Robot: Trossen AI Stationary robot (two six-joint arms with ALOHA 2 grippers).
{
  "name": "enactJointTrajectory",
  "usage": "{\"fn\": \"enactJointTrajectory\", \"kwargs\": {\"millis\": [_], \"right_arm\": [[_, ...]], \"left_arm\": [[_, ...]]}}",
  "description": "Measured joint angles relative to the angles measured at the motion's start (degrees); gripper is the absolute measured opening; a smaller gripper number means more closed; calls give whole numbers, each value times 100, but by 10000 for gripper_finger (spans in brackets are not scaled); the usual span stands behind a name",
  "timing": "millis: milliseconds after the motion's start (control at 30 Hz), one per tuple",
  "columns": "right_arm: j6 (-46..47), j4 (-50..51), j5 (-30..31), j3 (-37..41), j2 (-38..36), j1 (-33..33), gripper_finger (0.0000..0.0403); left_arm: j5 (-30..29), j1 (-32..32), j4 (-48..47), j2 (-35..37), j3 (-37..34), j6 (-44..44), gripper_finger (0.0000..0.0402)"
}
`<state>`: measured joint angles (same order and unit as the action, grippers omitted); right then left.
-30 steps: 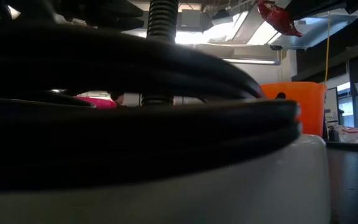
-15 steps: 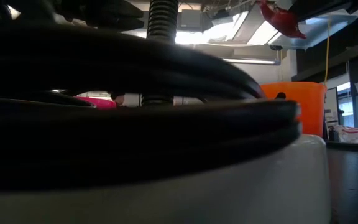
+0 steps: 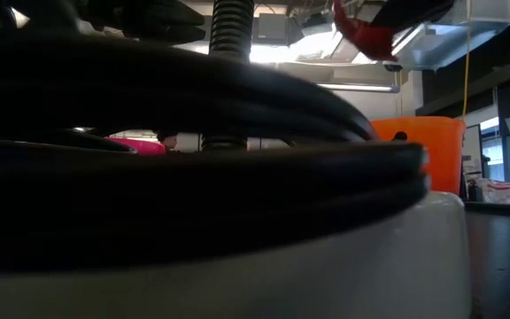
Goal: Sort candy
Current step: Put the red candy into the orange bucket
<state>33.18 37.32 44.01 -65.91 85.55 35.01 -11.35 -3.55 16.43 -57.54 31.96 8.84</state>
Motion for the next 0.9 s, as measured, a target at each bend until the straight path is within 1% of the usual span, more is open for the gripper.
{"fn": "enactJointTrajectory", "kwargs": {"millis": [167, 267, 367, 433, 567, 667, 733, 833, 900], "right_arm": [[-65, 562, 39, 0, -579, -372, 5], [-12, 1006, 292, 0, -1058, -493, 5], [276, 1521, 599, 0, -1509, -601, 5], [507, 1880, 647, -4, -1694, -736, 5], [776, 2424, 659, 12, -1806, -990, 5], [775, 2420, 657, 307, -1909, -1203, 5], [771, 2228, 482, 650, -2064, -1405, 5], [757, 1798, 145, 1297, -2532, -1704, 5], [703, 1300, 60, 1689, -2975, -1871, 5]], "left_arm": [[2, 0, -4, 0, 0, 0, 122], [4, 0, -8, 0, 0, 2, 122], [7, 0, -11, 0, 0, 3, 122], [7, 0, -8, 0, 0, 3, 122], [7, 0, -9, 0, 0, 3, 122], [7, 0, -9, 0, 0, 22, 122], [8, 0, -7, 0, 0, 27, 122], [101, 0, -7, 2, 0, 27, 122], [139, -2, -7, 2, 0, 27, 122]]}}
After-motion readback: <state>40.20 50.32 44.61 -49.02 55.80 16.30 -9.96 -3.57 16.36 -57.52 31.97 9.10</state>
